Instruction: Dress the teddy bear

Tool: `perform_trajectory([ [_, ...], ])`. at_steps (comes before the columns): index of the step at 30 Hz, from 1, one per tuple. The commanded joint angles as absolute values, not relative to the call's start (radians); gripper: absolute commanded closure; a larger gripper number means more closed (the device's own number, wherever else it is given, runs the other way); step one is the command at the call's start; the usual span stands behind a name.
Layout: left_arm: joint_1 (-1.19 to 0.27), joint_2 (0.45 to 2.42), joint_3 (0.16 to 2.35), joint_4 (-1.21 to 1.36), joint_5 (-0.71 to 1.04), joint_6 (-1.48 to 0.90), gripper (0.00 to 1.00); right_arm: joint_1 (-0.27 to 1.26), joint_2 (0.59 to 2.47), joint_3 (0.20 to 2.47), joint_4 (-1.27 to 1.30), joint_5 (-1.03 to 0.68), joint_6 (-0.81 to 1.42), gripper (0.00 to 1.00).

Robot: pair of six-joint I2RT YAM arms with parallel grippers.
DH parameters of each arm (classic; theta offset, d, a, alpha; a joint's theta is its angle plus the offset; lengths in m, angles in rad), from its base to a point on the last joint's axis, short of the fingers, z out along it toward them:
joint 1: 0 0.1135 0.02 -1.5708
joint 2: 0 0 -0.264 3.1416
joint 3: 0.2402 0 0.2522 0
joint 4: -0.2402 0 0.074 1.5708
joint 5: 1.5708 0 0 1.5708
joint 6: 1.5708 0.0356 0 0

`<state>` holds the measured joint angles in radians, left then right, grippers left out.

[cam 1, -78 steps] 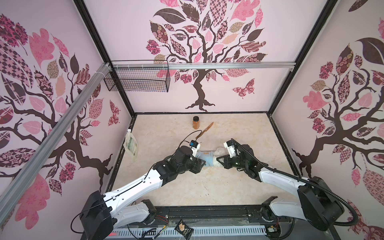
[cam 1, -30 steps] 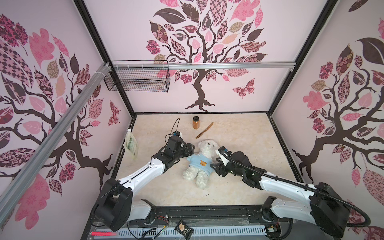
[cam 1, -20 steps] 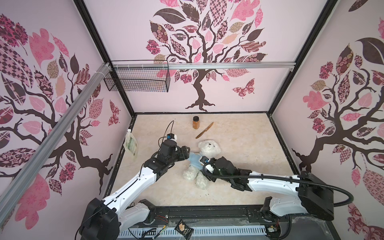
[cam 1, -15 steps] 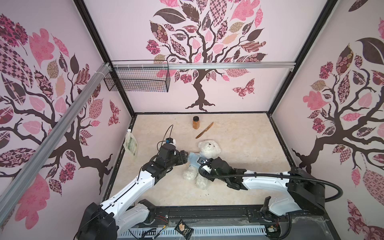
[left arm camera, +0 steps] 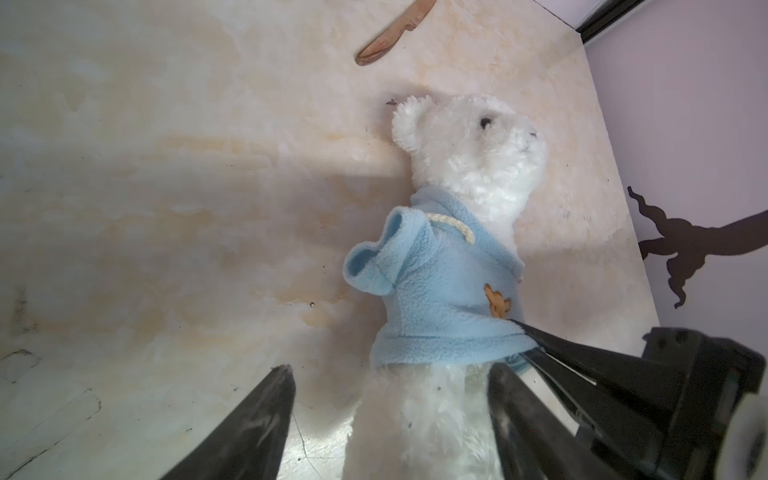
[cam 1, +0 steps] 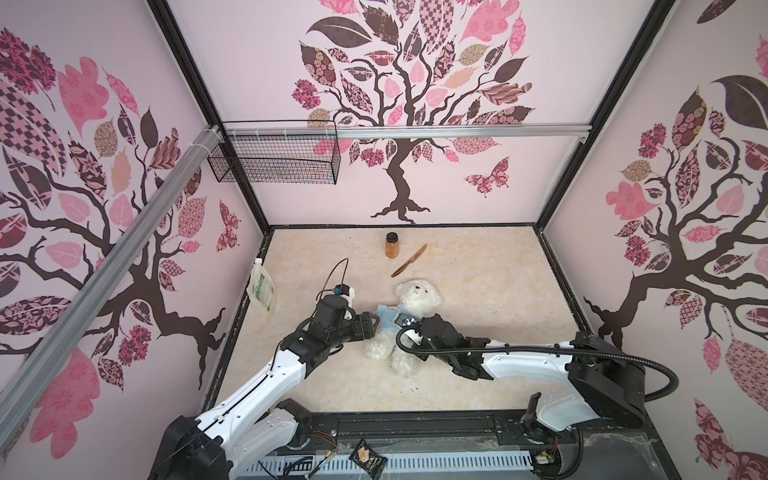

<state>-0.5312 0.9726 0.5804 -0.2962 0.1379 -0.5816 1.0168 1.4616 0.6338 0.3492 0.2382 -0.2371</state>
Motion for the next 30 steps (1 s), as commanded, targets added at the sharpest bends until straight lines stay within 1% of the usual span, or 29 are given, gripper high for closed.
perform_trajectory([
  [1, -0.558, 0.942, 0.547, -0.227, 0.164, -0.514, 0.22, 0.997, 1.390, 0.633, 0.381, 0.177, -0.144, 0.98],
  [6, -0.670, 0.975, 0.545, -0.176, 0.139, -0.431, 0.15, 0.921, 1.336, 0.643, 0.387, 0.010, 0.016, 1.00],
  [11, -0.676, 1.071, 0.574, -0.169, 0.138, -0.422, 0.08, 0.904, 1.309, 0.656, 0.388, -0.060, 0.063, 1.00],
  [18, -0.677, 1.170, 0.590, -0.073, 0.190, -0.453, 0.06, 0.902, 1.311, 0.653, 0.423, -0.139, 0.097, 1.00],
  [26, -0.676, 1.273, 0.629, -0.031, 0.138, -0.498, 0.05, 0.903, 1.343, 0.652, 0.506, -0.232, 0.138, 1.00],
  [30, -0.663, 1.302, 0.617, 0.050, 0.124, -0.542, 0.05, 0.902, 1.364, 0.658, 0.531, -0.281, 0.140, 1.00],
])
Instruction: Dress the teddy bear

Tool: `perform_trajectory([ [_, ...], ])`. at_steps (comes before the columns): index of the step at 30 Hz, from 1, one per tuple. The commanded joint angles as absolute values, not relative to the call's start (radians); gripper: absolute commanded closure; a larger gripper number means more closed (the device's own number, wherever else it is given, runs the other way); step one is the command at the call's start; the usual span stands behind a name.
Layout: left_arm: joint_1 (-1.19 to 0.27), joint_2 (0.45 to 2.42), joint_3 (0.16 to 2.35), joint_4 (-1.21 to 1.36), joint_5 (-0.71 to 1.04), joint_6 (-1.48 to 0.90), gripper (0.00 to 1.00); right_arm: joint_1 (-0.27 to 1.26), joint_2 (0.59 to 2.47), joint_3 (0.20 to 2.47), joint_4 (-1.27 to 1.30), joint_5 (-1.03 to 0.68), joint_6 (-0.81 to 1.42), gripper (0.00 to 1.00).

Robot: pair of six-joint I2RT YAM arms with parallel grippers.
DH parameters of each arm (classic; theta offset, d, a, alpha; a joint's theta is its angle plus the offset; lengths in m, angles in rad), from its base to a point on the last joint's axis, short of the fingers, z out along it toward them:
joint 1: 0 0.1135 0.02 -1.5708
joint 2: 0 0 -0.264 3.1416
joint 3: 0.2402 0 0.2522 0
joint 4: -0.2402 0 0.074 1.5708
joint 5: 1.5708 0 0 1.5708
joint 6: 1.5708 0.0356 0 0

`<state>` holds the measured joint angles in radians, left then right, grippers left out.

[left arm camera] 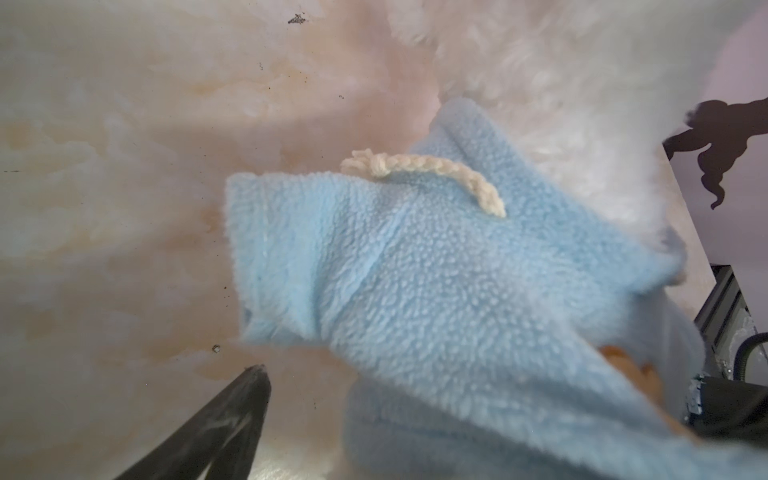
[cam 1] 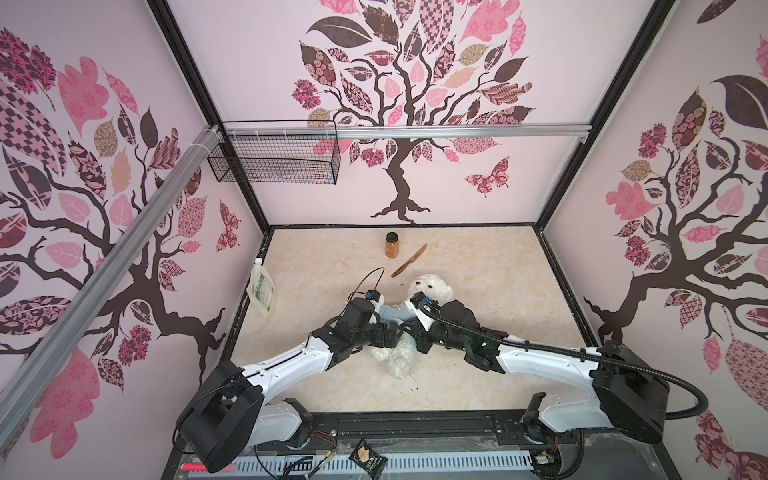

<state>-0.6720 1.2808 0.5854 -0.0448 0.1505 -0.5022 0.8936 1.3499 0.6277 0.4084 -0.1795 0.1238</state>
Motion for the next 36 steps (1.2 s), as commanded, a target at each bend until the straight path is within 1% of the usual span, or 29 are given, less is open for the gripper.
perform_trajectory([
  [1, -0.656, 1.309, 0.615, 0.074, 0.131, -0.559, 0.05, 0.902, 1.367, 0.660, 0.534, -0.291, 0.140, 1.00],
  [5, -0.611, 1.336, 0.598, 0.188, 0.153, -0.657, 0.09, 0.902, 1.377, 0.654, 0.537, -0.314, 0.131, 1.00],
  [9, -0.562, 1.342, 0.563, 0.289, 0.114, -0.768, 0.19, 0.901, 1.391, 0.637, 0.545, -0.344, 0.124, 1.00],
  [11, -0.546, 1.348, 0.563, 0.312, 0.107, -0.786, 0.23, 0.900, 1.402, 0.626, 0.555, -0.367, 0.127, 1.00],
  [13, -0.541, 1.352, 0.570, 0.321, 0.099, -0.789, 0.23, 0.899, 1.412, 0.615, 0.569, -0.391, 0.131, 1.00],
  [15, -0.540, 1.353, 0.568, 0.355, 0.107, -0.788, 0.21, 0.892, 1.422, 0.605, 0.585, -0.410, 0.142, 1.00],
  [18, -0.541, 1.347, 0.551, 0.411, 0.137, -0.772, 0.12, 0.877, 1.426, 0.605, 0.602, -0.433, 0.172, 1.00],
  [22, -0.546, 1.316, 0.503, 0.489, 0.183, -0.731, 0.07, 0.832, 1.406, 0.633, 0.614, -0.482, 0.257, 1.00],
  [30, -0.557, 1.217, 0.372, 0.596, 0.251, -0.660, 0.04, 0.730, 1.377, 0.732, 0.518, -0.584, 0.414, 1.00],
  [36, -0.560, 1.193, 0.349, 0.595, 0.267, -0.627, 0.03, 0.710, 1.412, 0.750, 0.540, -0.684, 0.486, 1.00],
])
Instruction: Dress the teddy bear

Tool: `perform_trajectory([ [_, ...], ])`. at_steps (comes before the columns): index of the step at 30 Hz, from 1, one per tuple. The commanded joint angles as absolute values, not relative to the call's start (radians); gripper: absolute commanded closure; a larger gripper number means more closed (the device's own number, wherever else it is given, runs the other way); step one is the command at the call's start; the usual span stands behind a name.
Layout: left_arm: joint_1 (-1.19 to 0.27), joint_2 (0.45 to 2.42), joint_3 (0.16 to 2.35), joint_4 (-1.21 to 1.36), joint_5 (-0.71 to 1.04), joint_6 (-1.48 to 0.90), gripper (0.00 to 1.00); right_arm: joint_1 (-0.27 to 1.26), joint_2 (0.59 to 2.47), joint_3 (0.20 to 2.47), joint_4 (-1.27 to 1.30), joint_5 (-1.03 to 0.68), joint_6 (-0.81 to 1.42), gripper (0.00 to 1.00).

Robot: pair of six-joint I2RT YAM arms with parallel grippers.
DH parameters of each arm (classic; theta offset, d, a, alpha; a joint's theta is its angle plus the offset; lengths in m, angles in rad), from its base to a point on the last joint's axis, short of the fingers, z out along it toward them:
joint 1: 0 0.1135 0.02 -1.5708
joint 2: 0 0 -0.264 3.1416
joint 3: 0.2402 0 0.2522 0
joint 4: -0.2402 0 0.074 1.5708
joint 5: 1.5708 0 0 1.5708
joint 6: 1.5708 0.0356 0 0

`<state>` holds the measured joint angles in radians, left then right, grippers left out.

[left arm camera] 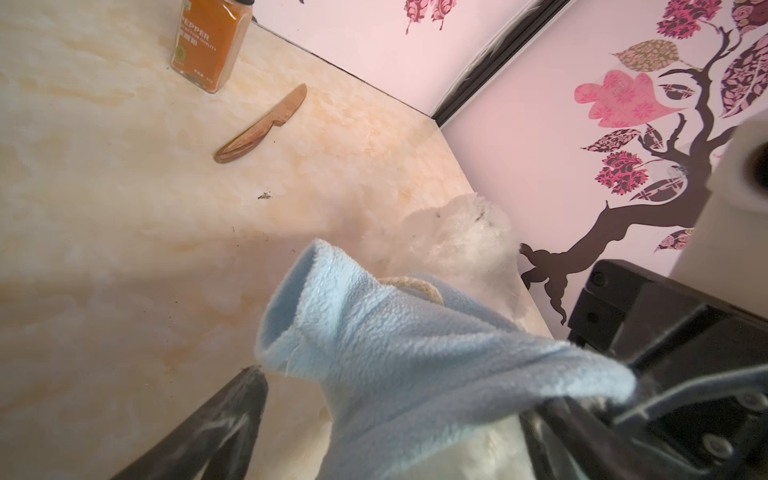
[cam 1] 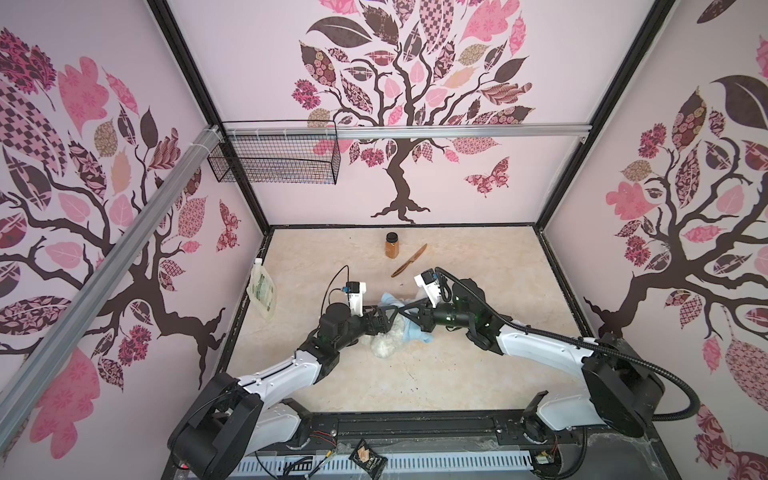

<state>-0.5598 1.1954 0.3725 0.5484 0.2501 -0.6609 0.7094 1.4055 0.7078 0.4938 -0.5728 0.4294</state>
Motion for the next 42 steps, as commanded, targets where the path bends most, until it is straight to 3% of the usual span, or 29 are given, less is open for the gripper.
perform_trajectory([
  [1, -0.561, 1.198, 0.354, 0.591, 0.268, -0.629, 0.03, 0.711, 1.418, 0.745, 0.561, -0.701, 0.500, 1.00],
  [8, -0.560, 1.269, 0.387, 0.614, 0.293, -0.675, 0.07, 0.711, 1.453, 0.724, 0.721, -0.787, 0.600, 1.00],
  [19, -0.559, 1.305, 0.444, 0.616, 0.189, -0.712, 0.14, 0.711, 1.502, 0.709, 0.739, -0.852, 0.627, 1.00],
  [32, -0.499, 1.312, 0.472, 0.550, -0.018, -0.899, 0.43, 0.712, 1.470, 0.599, 0.609, -0.887, 0.426, 1.00],
  [42, -0.479, 1.315, 0.475, 0.398, -0.095, -0.988, 0.54, 0.713, 1.452, 0.519, 0.626, -0.851, 0.367, 1.00],
])
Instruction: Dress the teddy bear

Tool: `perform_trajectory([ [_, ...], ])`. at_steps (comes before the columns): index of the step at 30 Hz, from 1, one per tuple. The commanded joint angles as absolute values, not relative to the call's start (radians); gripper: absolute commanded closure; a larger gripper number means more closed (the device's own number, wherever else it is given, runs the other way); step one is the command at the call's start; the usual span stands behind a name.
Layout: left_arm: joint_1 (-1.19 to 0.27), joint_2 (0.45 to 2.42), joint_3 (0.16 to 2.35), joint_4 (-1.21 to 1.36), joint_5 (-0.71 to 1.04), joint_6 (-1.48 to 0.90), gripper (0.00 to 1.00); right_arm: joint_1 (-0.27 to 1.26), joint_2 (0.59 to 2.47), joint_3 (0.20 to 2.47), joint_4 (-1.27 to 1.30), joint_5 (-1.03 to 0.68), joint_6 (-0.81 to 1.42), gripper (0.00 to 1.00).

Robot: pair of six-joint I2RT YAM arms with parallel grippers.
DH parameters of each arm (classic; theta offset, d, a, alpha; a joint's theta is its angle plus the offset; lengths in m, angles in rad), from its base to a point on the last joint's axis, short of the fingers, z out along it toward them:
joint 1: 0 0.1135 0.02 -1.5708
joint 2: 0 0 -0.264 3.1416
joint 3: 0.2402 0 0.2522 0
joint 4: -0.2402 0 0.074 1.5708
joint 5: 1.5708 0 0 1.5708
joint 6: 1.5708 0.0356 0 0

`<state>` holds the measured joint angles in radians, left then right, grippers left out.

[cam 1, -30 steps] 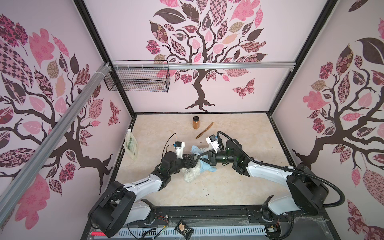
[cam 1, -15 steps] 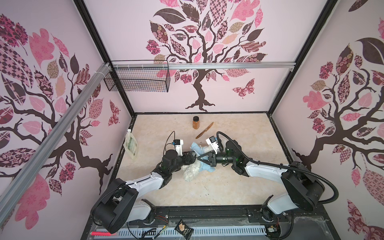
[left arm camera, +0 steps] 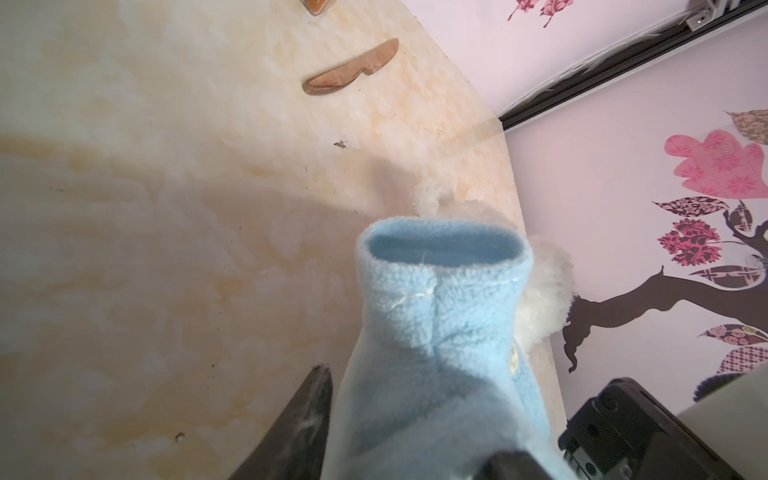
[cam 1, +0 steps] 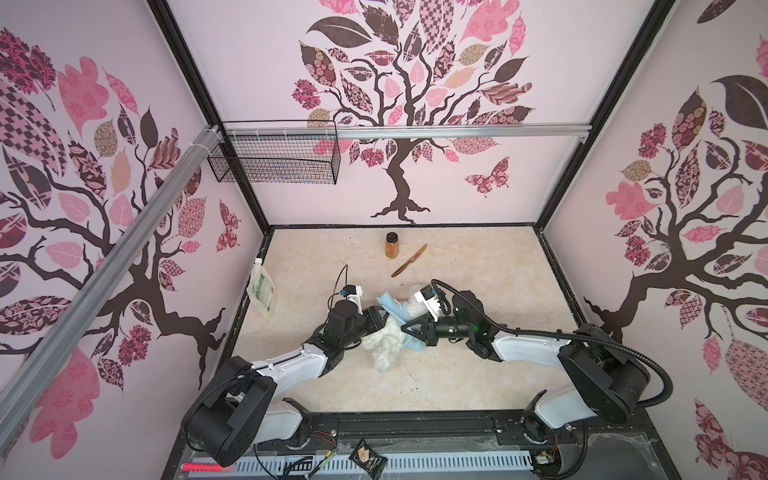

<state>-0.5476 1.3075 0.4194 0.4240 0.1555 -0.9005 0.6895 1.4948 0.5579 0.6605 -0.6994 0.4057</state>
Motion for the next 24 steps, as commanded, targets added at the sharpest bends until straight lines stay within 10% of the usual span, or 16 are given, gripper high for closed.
perform_trajectory([
  [1, -0.479, 1.319, 0.468, 0.397, -0.102, -1.000, 0.55, 0.713, 1.453, 0.513, 0.627, -0.847, 0.367, 1.00],
  [24, -0.583, 1.190, 0.393, 0.286, 0.456, -0.790, 0.14, 0.684, 1.510, 0.693, 0.307, -0.375, 0.205, 0.89],
])
